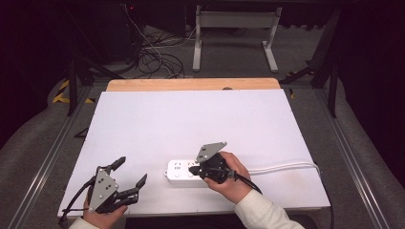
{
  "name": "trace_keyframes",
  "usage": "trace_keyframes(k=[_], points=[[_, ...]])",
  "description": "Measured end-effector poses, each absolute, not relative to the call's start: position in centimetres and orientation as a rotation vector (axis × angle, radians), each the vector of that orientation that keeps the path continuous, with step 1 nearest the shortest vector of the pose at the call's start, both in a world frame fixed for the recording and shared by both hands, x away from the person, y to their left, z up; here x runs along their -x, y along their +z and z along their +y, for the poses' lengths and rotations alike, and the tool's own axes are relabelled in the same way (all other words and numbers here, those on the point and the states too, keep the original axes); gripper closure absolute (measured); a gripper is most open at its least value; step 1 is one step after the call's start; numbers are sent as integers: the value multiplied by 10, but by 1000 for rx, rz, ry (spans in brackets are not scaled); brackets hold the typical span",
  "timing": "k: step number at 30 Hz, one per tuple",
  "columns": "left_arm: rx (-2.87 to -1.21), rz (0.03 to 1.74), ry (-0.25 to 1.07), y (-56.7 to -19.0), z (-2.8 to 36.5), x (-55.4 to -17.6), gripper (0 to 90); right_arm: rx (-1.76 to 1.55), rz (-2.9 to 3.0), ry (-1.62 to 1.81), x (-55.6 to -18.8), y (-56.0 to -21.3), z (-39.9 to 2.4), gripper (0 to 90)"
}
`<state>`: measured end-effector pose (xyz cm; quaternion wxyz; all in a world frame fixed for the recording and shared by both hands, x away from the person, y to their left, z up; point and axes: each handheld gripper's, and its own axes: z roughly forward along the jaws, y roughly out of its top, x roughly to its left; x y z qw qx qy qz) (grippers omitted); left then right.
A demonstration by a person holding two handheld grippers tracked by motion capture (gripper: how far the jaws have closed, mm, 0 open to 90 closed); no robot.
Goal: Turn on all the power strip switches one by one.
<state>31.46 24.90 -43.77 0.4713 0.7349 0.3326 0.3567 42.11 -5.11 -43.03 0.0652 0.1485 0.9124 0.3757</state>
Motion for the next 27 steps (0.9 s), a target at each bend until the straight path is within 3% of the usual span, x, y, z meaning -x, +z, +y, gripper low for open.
trace_keyframes(k=[27], points=[[-1801, 816, 870, -437, 250, -314, 190, -444, 2789, 1076, -425, -439, -34, 900]])
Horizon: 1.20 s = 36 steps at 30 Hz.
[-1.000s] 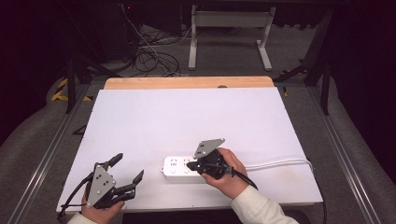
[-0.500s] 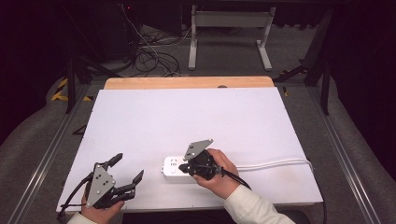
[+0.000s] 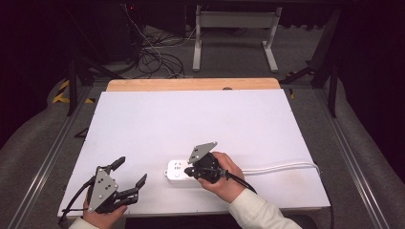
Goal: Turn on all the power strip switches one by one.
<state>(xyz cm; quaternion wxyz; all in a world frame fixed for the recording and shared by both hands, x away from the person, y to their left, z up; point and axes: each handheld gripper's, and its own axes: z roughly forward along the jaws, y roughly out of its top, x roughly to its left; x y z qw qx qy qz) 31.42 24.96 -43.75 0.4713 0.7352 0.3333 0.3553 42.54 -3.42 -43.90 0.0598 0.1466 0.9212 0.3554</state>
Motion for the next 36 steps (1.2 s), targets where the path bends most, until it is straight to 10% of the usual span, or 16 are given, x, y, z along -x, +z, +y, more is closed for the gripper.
trace_keyframes(k=[36], points=[[-1801, 815, 871, -438, 248, -314, 190, -475, 2807, 990, -428, -450, -31, 900]])
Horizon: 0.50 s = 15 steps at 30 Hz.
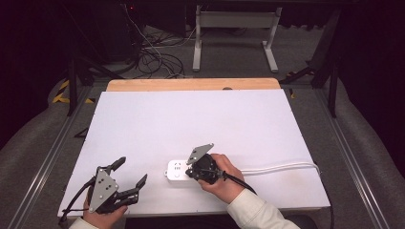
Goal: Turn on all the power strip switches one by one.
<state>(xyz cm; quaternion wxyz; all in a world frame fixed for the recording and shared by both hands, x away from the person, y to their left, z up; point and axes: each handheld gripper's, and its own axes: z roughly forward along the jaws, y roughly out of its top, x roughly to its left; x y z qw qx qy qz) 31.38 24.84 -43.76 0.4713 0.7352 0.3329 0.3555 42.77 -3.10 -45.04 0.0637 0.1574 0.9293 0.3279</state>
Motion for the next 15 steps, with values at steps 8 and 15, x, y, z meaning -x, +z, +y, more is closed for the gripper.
trace_keyframes(k=[8, 15], points=[[-1800, 818, 872, -438, 248, -314, 190, -491, 2805, 977, -427, -451, -29, 900], [-1807, 819, 881, -438, 247, -314, 190, -500, 2813, 975, -428, -451, -29, 900]])
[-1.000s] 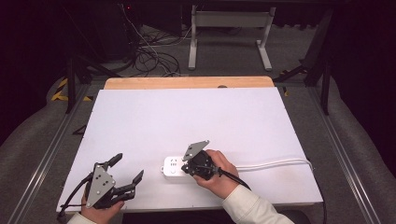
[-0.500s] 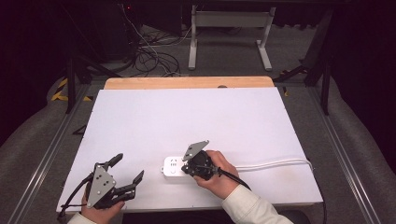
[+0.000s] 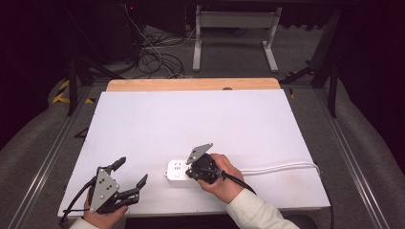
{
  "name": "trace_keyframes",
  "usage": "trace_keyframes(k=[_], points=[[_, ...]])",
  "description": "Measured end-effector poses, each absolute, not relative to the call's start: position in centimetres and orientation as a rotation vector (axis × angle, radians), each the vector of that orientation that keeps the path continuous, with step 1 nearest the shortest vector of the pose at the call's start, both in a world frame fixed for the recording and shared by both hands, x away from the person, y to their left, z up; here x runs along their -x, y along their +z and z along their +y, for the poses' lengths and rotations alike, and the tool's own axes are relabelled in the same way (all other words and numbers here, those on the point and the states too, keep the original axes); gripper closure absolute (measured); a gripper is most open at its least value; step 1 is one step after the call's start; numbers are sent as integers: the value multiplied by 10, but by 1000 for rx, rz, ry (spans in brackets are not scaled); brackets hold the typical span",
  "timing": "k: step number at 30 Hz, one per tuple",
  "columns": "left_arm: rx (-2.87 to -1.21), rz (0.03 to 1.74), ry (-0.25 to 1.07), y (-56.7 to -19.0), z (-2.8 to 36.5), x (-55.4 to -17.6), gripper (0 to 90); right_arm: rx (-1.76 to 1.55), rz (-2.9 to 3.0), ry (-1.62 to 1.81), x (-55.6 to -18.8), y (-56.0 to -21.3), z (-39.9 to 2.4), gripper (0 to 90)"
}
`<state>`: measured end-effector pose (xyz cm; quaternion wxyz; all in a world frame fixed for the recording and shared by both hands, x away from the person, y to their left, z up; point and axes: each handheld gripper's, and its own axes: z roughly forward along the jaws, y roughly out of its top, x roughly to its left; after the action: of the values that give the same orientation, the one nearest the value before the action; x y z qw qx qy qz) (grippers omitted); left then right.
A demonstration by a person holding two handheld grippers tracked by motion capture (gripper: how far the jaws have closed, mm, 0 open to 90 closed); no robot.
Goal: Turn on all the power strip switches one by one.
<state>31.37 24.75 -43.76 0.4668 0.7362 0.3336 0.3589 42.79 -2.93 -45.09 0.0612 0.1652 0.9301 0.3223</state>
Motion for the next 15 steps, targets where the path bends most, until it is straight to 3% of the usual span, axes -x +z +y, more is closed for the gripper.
trace_keyframes(k=[7, 15], points=[[-1801, 821, 876, -438, 249, -315, 190, -439, 2677, 1211, -418, -422, -39, 900], [-1800, 818, 877, -438, 248, -314, 190, -425, 2693, 1174, -417, -429, -34, 900]])
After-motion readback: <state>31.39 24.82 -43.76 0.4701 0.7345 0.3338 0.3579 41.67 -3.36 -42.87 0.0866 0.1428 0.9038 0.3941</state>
